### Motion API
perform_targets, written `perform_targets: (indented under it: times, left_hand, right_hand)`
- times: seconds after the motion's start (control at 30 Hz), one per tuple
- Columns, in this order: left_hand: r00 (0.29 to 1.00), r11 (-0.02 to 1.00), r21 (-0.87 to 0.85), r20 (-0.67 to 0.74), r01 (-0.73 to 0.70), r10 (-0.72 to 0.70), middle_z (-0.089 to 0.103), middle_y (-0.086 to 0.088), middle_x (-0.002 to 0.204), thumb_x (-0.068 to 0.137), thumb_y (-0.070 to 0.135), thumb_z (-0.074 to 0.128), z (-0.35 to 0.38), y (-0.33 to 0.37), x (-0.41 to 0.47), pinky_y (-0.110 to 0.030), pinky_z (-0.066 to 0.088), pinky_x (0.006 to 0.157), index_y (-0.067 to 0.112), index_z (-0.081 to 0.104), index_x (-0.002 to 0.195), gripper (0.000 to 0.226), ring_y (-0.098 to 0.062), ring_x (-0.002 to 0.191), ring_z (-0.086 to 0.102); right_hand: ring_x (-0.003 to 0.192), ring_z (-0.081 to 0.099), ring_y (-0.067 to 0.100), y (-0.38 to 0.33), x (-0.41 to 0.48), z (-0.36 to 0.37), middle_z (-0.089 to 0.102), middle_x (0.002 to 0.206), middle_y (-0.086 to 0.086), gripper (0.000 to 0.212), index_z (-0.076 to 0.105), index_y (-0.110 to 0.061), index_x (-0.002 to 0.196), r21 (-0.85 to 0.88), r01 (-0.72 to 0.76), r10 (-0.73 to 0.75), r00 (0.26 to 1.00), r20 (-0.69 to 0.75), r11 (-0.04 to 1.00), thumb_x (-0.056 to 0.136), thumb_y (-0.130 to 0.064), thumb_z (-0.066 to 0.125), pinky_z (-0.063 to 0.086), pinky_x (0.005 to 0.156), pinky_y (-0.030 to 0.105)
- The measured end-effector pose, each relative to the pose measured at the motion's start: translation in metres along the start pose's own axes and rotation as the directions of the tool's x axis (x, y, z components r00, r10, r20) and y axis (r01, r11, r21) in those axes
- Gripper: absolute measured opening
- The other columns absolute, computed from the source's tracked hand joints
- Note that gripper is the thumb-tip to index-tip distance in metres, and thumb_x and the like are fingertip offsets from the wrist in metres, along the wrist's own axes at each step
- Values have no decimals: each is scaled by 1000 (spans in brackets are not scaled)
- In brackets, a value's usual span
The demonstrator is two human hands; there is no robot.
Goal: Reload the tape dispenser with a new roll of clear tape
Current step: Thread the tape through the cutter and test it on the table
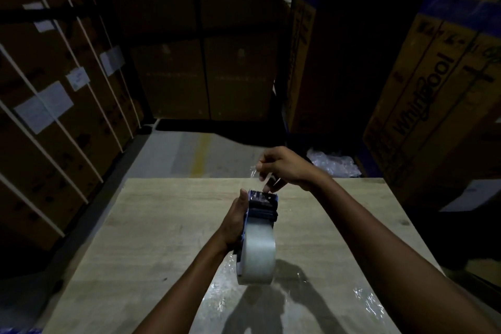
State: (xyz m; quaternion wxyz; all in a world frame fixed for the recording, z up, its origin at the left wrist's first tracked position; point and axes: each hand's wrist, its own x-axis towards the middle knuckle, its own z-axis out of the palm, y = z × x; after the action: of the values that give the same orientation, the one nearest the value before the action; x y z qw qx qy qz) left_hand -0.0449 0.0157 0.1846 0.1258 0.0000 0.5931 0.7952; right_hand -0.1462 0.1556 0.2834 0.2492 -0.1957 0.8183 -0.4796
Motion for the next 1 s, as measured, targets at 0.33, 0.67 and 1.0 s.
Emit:
perform_targets:
  times: [0.33, 0.67, 1.0]
  left_hand:
    - [998, 999, -14, -38, -50, 49, 66, -24, 83, 44, 95, 64, 11, 13, -1, -33, 57, 57, -10, 56, 117, 128, -28, 62, 69]
    - [976, 995, -22, -199, -93, 86, 63, -37, 97, 40, 98, 62, 14, 33, 6, -36, 57, 59, -10, 48, 133, 143, -35, 67, 68]
    - [887, 954, 116, -351, -278, 301, 71, -26, 98, 54, 95, 57, 22, 46, 12, -45, 60, 71, 7, 64, 105, 103, -38, 84, 70]
  right_hand:
    - [68, 56, 12, 23, 7, 1, 61, 78, 3, 18, 68, -10, 92, 26, -109, 101, 968, 230, 994, 99, -12, 52, 47, 62, 28]
    - [77, 50, 23, 38, 15, 13, 58, 91, 12, 25, 68, -15, 87, 481, -298, 229, 953, 197, 825, 95, -4, 47, 36, 62, 30]
    - [66, 51, 18, 32, 21, 20, 53, 69, 4, 19, 60, -17, 72, 680, -416, 336, 906, 257, 603, 89, -12, 54, 55, 72, 32]
